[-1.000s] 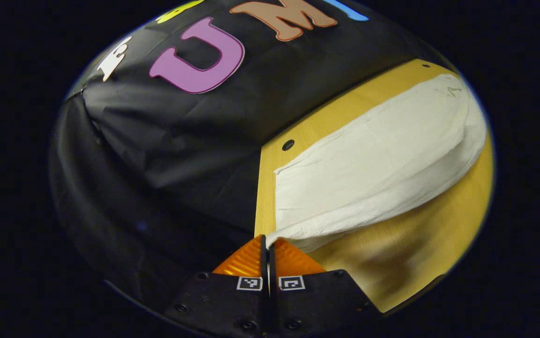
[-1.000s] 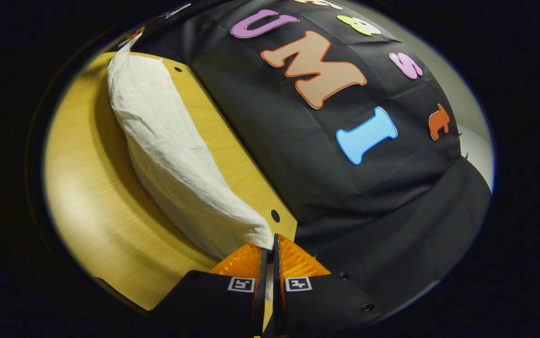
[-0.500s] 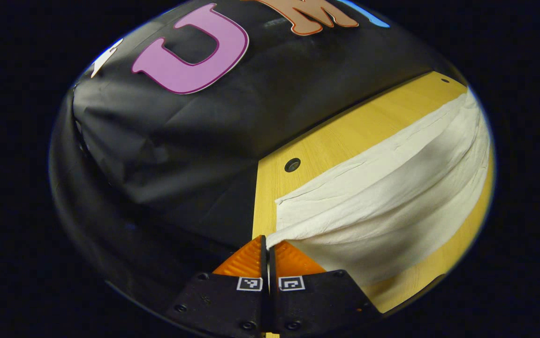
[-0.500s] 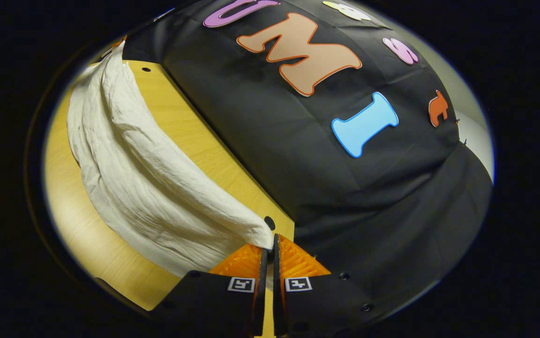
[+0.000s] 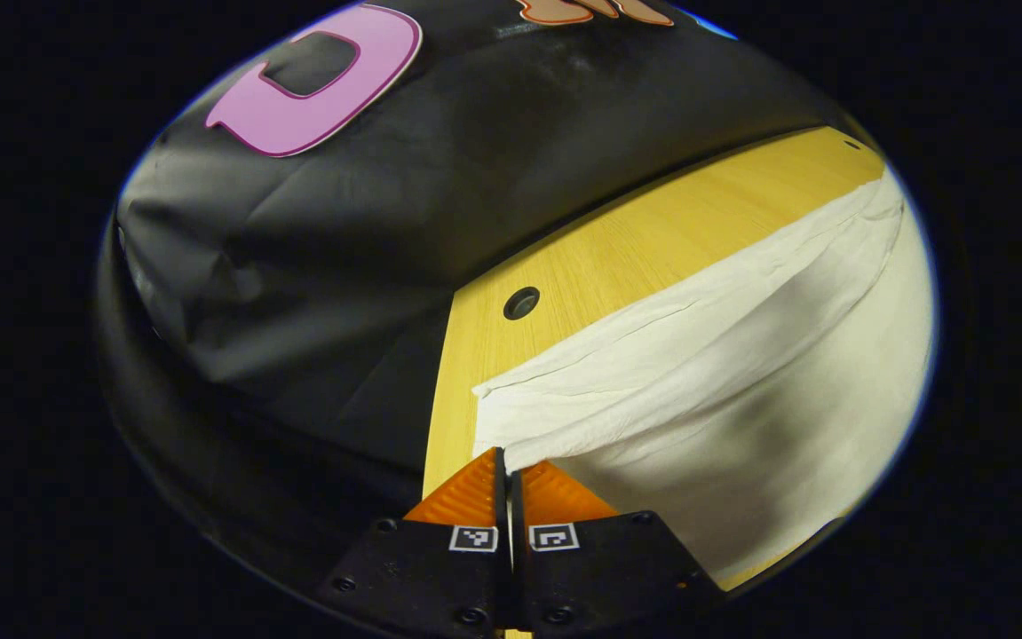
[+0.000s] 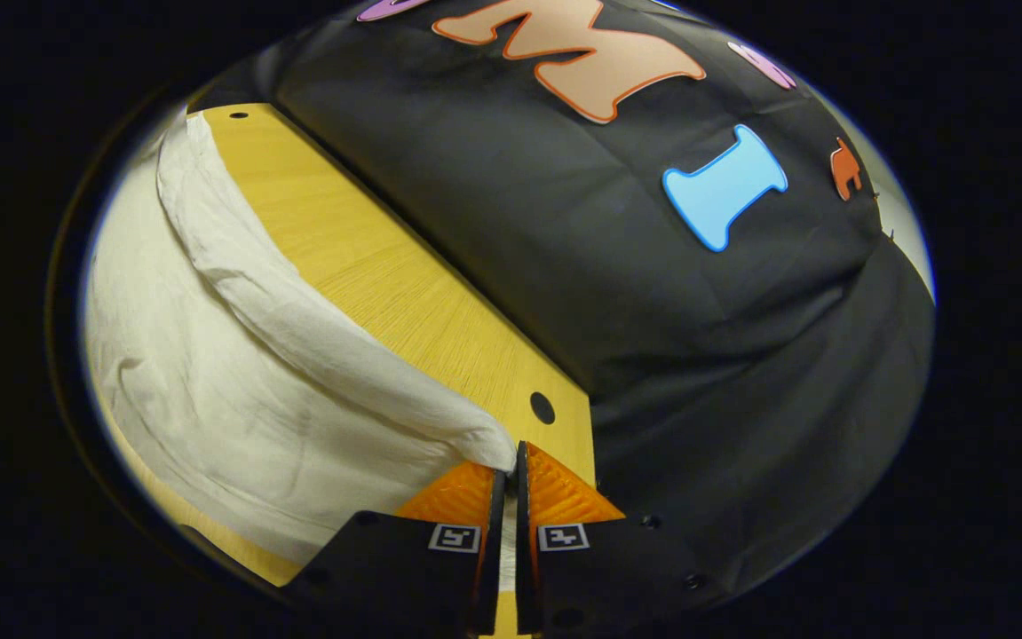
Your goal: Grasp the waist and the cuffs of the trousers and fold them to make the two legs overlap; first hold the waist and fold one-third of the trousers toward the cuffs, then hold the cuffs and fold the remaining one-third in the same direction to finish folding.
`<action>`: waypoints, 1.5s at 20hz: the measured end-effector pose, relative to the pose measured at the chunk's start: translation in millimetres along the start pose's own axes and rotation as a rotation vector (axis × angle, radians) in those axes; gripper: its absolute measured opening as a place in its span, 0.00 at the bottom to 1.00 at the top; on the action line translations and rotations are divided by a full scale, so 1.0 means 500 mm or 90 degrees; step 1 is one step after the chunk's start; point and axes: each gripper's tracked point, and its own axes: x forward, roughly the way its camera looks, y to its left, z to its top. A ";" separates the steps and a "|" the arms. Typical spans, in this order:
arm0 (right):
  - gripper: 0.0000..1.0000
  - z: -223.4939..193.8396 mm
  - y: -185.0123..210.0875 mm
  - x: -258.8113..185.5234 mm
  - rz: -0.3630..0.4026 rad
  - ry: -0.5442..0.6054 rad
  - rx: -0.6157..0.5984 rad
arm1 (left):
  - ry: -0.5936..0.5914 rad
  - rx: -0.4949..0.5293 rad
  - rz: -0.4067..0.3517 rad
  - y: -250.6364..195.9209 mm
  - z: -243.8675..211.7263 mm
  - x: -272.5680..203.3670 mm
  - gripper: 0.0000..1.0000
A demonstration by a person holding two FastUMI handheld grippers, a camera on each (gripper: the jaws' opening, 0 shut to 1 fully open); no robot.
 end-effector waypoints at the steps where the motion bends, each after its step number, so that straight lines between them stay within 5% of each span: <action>1: 0.10 -0.007 0.013 0.011 0.005 0.007 0.005 | 0.002 -0.001 -0.008 0.003 0.000 -0.004 0.00; 3: 0.05 -0.017 0.037 0.021 0.015 0.024 0.023 | 0.003 -0.008 -0.021 0.003 0.002 -0.011 0.00; 4: 0.20 -0.019 0.041 0.020 0.018 0.031 0.034 | 0.002 -0.015 -0.029 -0.013 -0.001 -0.012 0.04; 6: 0.42 -0.017 0.048 0.006 0.034 0.039 0.074 | -0.015 -0.038 -0.033 -0.032 0.014 -0.023 0.52; 8: 1.00 -0.007 0.047 -0.017 0.043 0.025 0.138 | -0.058 -0.084 -0.012 -0.012 0.050 -0.048 1.00; 15: 0.98 -0.027 -0.011 -0.095 0.048 -0.010 0.337 | -0.162 -0.261 -0.086 -0.073 0.137 -0.172 0.97; 25: 0.98 -0.242 -0.062 -0.085 -0.005 0.110 0.630 | -0.223 -0.226 -0.070 -0.097 0.184 -0.308 0.96; 30: 0.92 -0.267 -0.031 -0.063 0.034 0.155 0.759 | -0.208 -0.248 -0.086 -0.127 0.160 -0.334 0.96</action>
